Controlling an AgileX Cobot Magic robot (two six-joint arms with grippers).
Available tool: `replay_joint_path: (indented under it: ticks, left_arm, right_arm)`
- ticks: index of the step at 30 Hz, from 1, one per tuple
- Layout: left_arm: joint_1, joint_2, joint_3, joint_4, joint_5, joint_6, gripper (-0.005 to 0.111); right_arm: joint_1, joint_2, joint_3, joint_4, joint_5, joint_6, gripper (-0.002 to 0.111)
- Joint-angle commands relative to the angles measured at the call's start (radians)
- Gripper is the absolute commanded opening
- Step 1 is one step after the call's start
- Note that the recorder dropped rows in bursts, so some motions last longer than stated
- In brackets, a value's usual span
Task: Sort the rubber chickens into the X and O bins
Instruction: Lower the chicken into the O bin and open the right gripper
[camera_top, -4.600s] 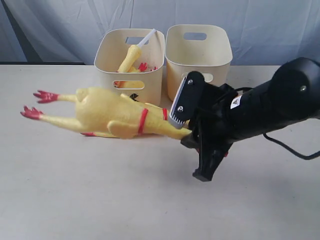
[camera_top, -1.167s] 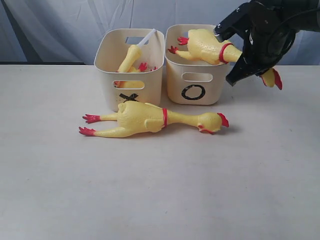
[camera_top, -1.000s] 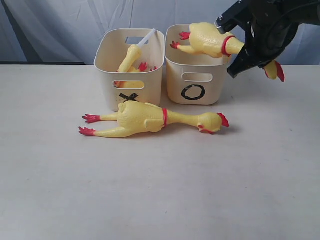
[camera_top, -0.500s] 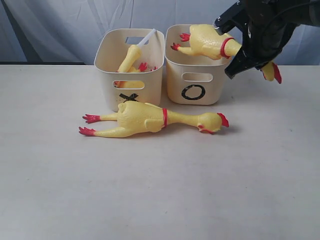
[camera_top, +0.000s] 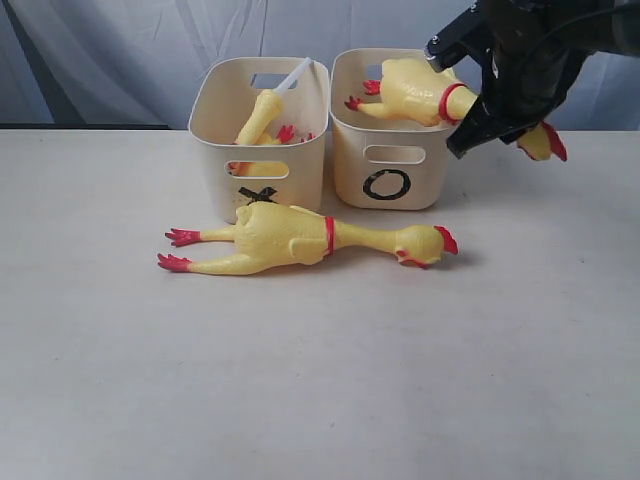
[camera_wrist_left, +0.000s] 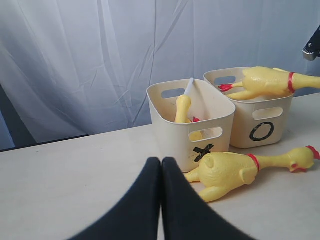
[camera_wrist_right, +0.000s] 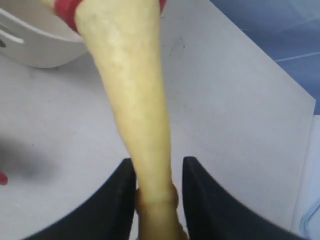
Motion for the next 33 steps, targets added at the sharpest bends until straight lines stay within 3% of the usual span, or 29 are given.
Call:
replay_joint_path:
  ticks: [1, 18, 25, 33]
  left_arm:
    - [-0.002, -0.006, 0.004, -0.001, 0.006, 0.000, 0.000]
    - [-0.002, -0.006, 0.004, -0.001, 0.006, 0.000, 0.000]
    - [-0.002, -0.006, 0.004, -0.001, 0.006, 0.000, 0.000]
    - [-0.002, -0.006, 0.004, -0.001, 0.006, 0.000, 0.000]
  right_arm:
    - [0.002, -0.010, -0.005, -0.008, -0.009, 0.008, 0.035]
    - [0.057, -0.023, -0.032, -0.033, -0.093, 0.008, 0.035]
    - [0.067, -0.021, -0.080, -0.031, -0.061, 0.052, 0.060]
    - [0.067, -0.057, -0.093, -0.029, -0.041, 0.053, 0.062]
